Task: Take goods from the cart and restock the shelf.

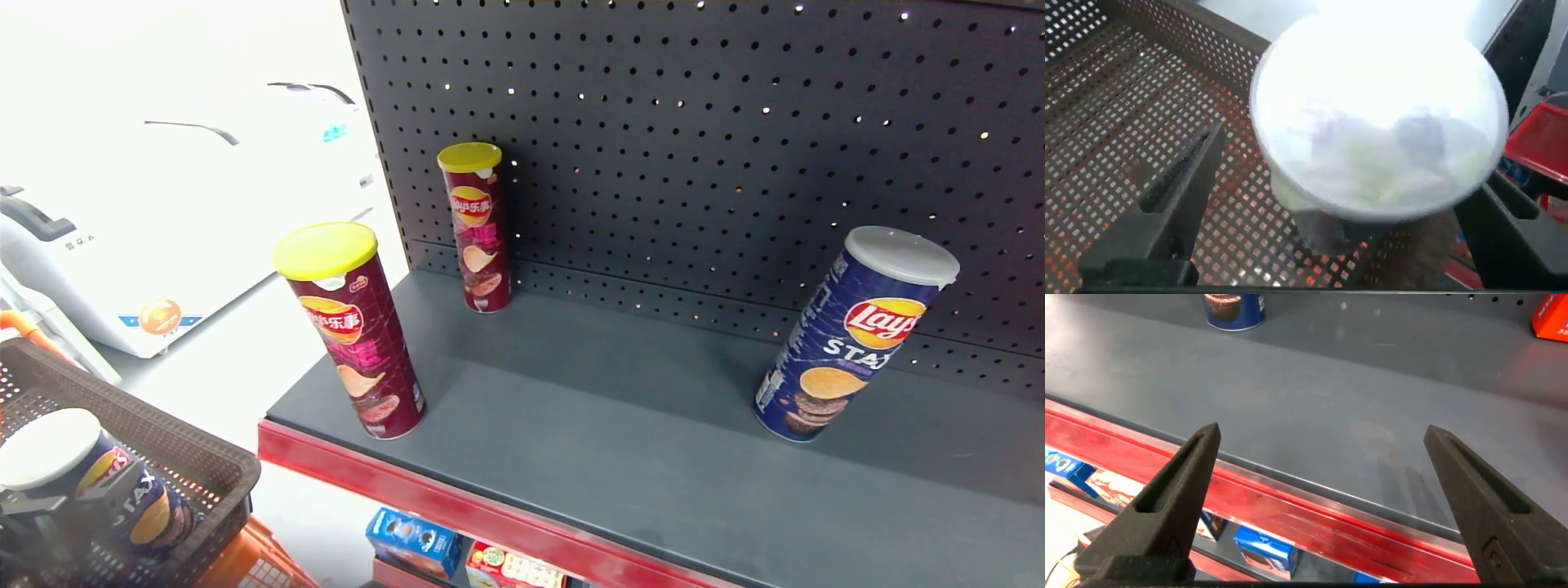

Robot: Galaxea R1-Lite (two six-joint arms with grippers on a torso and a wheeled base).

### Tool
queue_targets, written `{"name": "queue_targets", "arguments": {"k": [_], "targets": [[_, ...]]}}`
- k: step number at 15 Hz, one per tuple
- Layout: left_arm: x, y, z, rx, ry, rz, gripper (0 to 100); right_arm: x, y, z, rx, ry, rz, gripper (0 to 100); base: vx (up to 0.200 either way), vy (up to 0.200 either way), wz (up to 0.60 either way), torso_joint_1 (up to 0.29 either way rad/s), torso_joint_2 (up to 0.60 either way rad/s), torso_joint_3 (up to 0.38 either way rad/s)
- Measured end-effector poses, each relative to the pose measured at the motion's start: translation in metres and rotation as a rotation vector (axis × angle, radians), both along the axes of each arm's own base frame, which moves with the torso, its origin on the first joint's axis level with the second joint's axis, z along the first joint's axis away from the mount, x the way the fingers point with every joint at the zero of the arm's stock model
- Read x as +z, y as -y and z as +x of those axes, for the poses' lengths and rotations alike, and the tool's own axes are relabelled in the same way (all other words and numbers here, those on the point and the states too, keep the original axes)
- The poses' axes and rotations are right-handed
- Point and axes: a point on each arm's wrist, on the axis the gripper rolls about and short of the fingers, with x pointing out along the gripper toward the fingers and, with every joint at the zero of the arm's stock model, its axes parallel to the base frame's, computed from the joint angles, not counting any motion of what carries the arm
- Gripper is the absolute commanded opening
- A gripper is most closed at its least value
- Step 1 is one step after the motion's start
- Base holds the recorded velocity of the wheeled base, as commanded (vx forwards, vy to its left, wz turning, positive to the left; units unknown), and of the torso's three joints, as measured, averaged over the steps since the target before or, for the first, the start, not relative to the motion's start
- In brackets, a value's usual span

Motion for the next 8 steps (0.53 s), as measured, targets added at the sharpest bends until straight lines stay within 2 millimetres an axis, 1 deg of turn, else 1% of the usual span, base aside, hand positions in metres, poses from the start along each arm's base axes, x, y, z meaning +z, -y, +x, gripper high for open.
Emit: {"name": "queue_targets", "arguments": {"k": [6,8], "targets": [[-0.009,-0.012,0.02,-0.002,0.011,0.01,100,0.0,0.0,0.0,0.0,0.0,0.0,100,0.0,0.0,0.0,0.0,0.0,0.0],[-0.017,-0.014,0.024,-0.009,-0.034,0.015,100,0.0,0.0,0.0,0.0,0.0,0.0,100,0.0,0.0,0.0,0.0,0.0,0.0]]}}
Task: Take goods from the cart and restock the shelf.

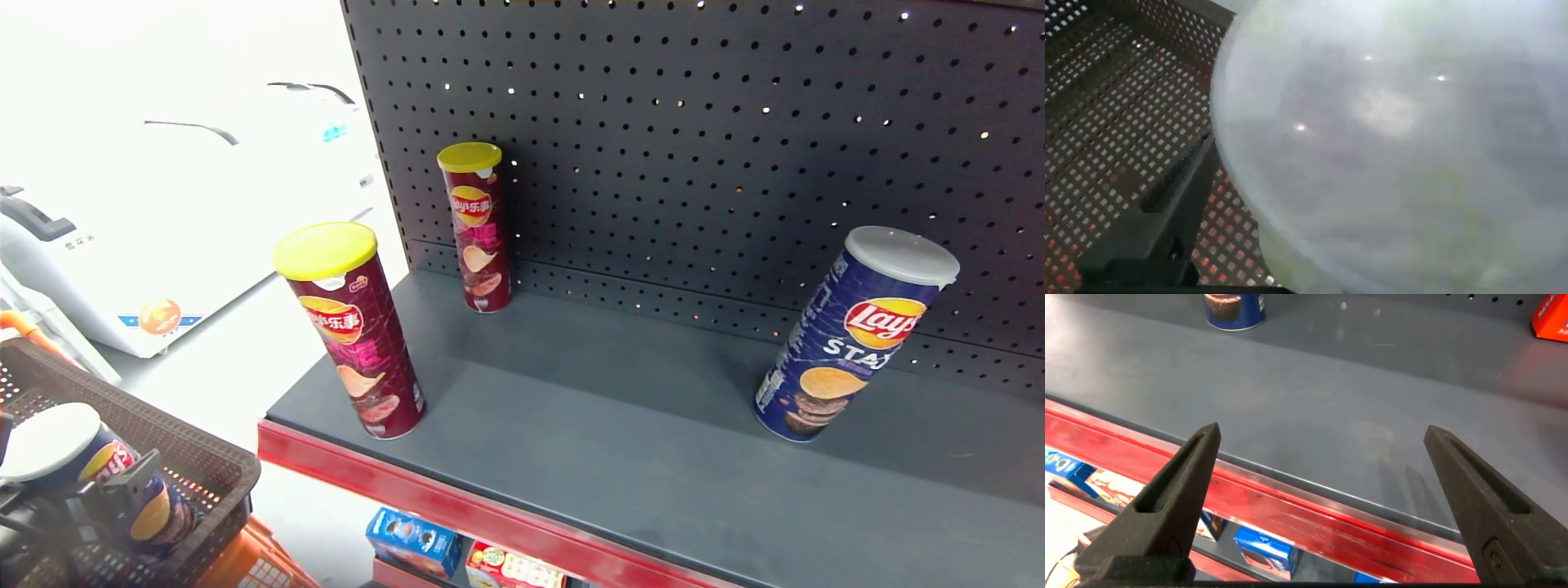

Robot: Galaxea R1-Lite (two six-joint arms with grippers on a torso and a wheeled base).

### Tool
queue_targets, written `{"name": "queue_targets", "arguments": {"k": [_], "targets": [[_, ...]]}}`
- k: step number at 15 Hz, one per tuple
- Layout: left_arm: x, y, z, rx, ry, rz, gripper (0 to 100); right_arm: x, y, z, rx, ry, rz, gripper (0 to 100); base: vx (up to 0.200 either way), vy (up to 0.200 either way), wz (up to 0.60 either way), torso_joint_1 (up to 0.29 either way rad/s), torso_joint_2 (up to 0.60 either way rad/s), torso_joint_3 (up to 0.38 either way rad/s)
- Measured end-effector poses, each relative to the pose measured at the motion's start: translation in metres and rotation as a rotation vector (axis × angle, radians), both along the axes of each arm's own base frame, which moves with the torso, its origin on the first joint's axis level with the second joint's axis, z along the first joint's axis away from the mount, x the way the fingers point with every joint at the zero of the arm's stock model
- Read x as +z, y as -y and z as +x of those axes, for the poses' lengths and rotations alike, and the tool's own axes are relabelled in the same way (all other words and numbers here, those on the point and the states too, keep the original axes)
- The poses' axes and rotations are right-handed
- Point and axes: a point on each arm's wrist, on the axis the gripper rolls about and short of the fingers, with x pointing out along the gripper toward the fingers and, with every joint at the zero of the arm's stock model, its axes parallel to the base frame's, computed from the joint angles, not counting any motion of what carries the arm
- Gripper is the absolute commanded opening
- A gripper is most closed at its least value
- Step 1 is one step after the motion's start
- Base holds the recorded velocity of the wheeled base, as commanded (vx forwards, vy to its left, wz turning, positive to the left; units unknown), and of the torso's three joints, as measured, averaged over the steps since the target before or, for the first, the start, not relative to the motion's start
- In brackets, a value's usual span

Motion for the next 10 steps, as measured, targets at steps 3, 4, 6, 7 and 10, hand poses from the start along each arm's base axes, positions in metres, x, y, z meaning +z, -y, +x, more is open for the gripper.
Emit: {"name": "queue_targets", "arguments": {"k": [3,4,6,7,10], "targets": [[-0.008,-0.002,0.004,-0.002,-0.037,-0.014,100,0.0,0.0,0.0,0.0,0.0,0.0,100,0.0,0.0,0.0,0.0,0.0,0.0],[-0.009,-0.002,0.005,-0.003,-0.046,-0.019,100,0.0,0.0,0.0,0.0,0.0,0.0,100,0.0,0.0,0.0,0.0,0.0,0.0],[-0.013,-0.003,0.006,-0.004,-0.06,-0.027,100,0.0,0.0,0.0,0.0,0.0,0.0,100,0.0,0.0,0.0,0.0,0.0,0.0],[-0.014,-0.003,0.007,-0.003,-0.067,-0.031,100,0.0,0.0,0.0,0.0,0.0,0.0,100,0.0,0.0,0.0,0.0,0.0,0.0],[-0.016,-0.004,0.008,-0.003,-0.076,-0.037,100,0.0,0.0,0.0,0.0,0.0,0.0,100,0.0,0.0,0.0,0.0,0.0,0.0]]}}
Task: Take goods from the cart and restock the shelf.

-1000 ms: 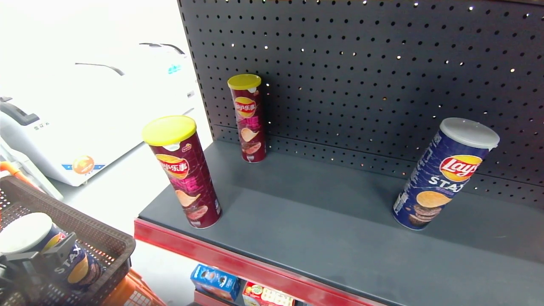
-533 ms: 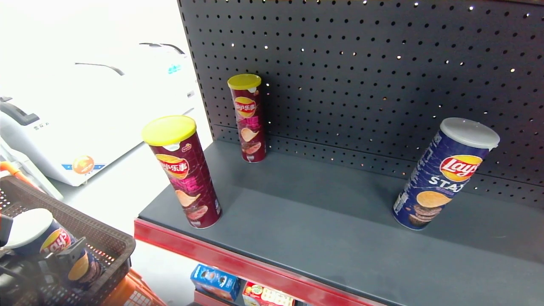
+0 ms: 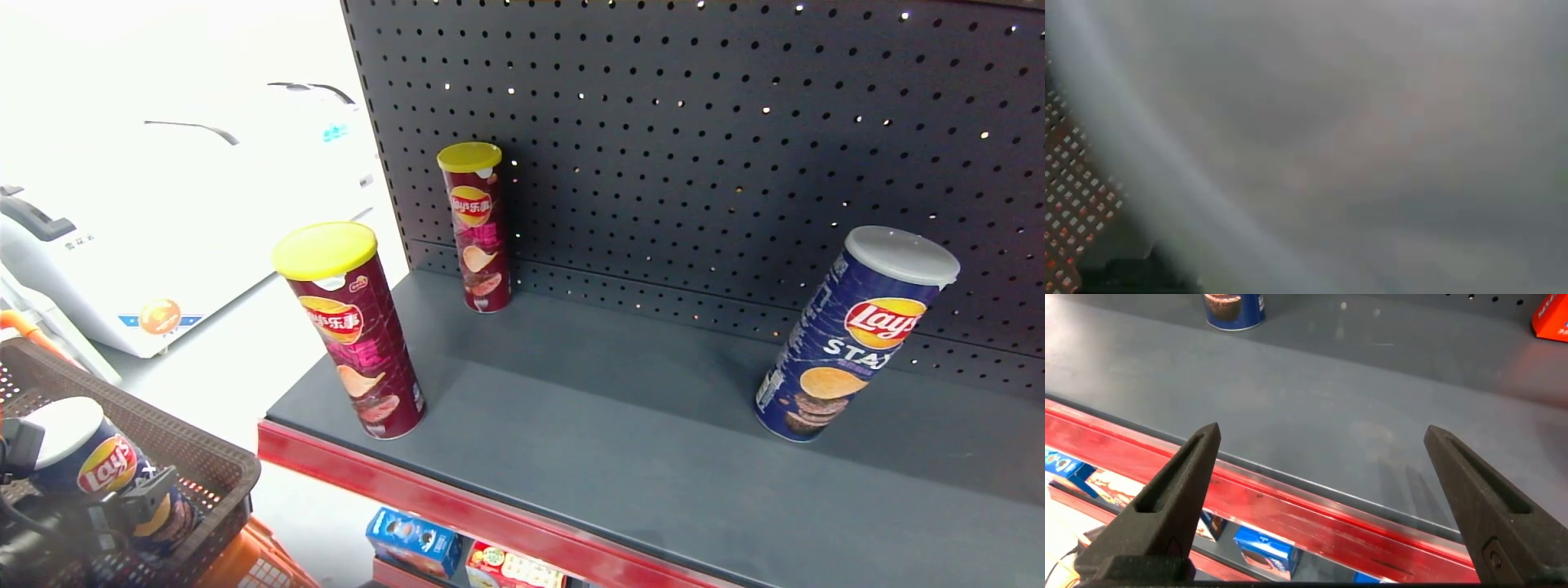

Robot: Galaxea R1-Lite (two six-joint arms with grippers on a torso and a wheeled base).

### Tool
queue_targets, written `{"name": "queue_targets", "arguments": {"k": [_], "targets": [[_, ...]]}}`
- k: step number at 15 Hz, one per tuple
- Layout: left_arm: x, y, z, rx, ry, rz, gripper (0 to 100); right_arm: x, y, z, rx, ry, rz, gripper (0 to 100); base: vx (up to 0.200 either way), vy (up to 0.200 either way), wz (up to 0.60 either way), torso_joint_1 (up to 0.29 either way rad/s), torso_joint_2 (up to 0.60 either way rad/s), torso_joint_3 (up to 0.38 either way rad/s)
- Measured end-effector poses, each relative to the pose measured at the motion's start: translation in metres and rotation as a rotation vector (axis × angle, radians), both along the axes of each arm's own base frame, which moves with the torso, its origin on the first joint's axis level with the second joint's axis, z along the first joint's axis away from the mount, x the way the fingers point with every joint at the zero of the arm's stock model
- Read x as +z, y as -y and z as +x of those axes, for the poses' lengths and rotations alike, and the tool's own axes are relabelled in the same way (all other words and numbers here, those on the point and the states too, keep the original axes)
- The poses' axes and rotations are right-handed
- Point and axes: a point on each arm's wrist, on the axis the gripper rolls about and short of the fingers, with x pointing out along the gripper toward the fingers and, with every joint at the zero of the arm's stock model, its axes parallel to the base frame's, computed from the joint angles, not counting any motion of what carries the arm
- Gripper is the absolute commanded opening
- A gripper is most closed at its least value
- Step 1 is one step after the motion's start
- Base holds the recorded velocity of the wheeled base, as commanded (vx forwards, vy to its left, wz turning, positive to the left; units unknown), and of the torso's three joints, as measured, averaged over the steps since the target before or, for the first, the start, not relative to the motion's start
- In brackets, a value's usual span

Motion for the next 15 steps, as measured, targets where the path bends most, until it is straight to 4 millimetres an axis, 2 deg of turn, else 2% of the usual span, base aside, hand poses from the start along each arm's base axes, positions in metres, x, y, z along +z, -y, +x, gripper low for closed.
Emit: {"name": "queue_targets", "arguments": {"k": [1,2,10,15], "targets": [[-0.001,0.0,0.0,0.0,-0.002,-0.001,100,0.0,0.0,0.0,0.0,0.0,0.0,100,0.0,0.0,0.0,0.0,0.0,0.0],[-0.001,0.0,0.001,0.001,-0.002,-0.003,0,0.0,0.0,0.0,0.0,0.0,0.0,100,0.0,0.0,0.0,0.0,0.0,0.0],[0.0,0.0,0.001,-0.004,0.0,-0.001,0,0.0,0.0,0.0,0.0,0.0,0.0,100,0.0,0.0,0.0,0.0,0.0,0.0],[0.021,0.016,-0.009,-0.057,0.072,0.039,0,0.0,0.0,0.0,0.0,0.0,0.0,100,0.0,0.0,0.0,0.0,0.0,0.0]]}}
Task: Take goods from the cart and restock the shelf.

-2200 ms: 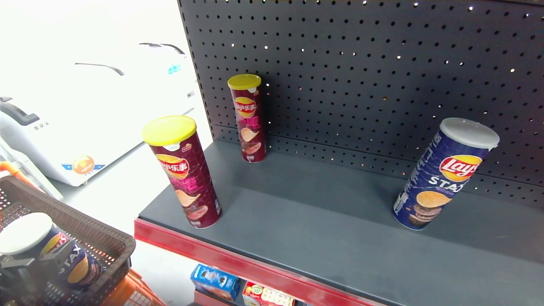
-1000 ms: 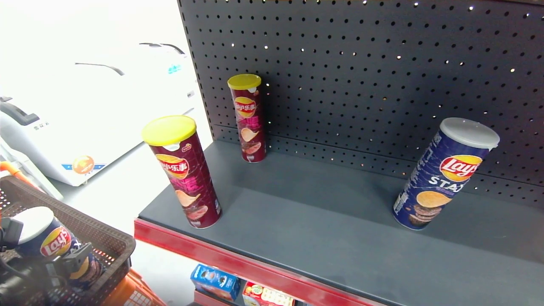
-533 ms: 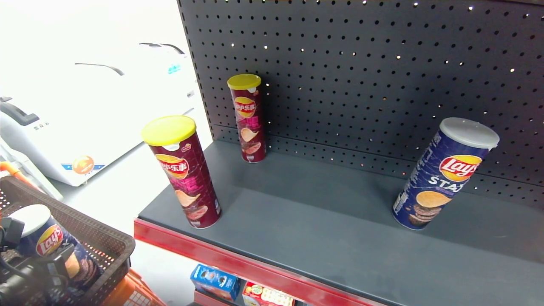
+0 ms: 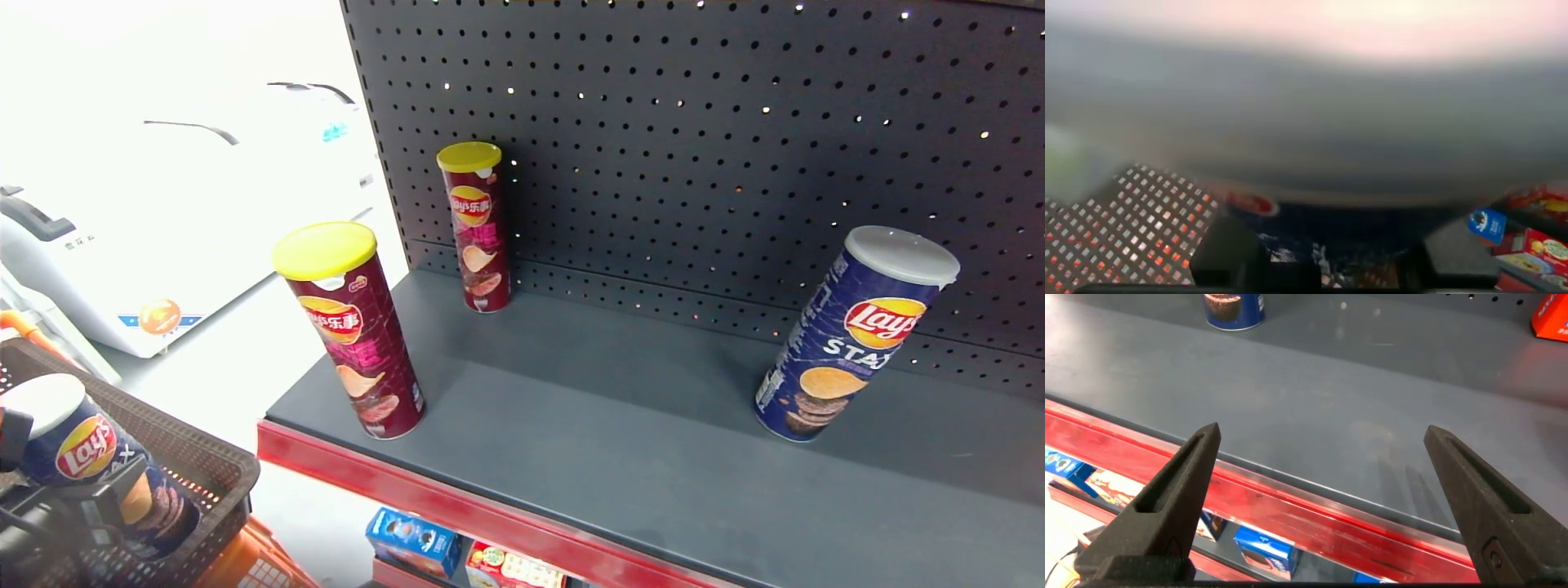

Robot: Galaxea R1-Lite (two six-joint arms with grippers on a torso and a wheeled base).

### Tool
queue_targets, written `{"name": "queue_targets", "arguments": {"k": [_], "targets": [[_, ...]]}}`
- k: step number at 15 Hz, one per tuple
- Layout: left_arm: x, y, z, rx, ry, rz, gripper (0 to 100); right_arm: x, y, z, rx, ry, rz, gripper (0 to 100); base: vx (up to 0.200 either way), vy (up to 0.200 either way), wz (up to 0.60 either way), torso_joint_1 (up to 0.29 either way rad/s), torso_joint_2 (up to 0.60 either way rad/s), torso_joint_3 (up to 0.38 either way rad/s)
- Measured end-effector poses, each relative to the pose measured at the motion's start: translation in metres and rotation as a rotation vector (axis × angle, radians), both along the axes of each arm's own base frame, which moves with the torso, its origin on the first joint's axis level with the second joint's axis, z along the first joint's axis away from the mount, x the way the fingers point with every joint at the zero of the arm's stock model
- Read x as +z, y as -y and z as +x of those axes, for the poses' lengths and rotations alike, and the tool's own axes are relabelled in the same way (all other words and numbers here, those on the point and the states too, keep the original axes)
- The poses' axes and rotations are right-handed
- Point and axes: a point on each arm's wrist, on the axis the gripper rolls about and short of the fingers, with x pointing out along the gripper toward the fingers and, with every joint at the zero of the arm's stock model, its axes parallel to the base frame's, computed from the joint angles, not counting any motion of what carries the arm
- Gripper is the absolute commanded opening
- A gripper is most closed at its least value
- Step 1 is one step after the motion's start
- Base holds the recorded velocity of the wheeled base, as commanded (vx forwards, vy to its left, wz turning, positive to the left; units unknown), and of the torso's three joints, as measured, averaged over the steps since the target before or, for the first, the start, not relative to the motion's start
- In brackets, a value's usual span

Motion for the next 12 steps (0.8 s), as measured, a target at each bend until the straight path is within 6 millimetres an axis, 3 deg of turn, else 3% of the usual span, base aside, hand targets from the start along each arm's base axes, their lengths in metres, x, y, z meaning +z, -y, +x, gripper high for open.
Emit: {"name": "queue_targets", "arguments": {"k": [6,12], "targets": [[0.033,0.035,-0.024,-0.152,-0.003,-0.003,0,0.0,0.0,0.0,0.0,0.0,0.0,100,0.0,0.0,0.0,0.0,0.0,0.0],[0.074,0.066,-0.051,-0.365,0.13,0.031,0,0.0,0.0,0.0,0.0,0.0,0.0,100,0.0,0.0,0.0,0.0,0.0,0.0]]}}
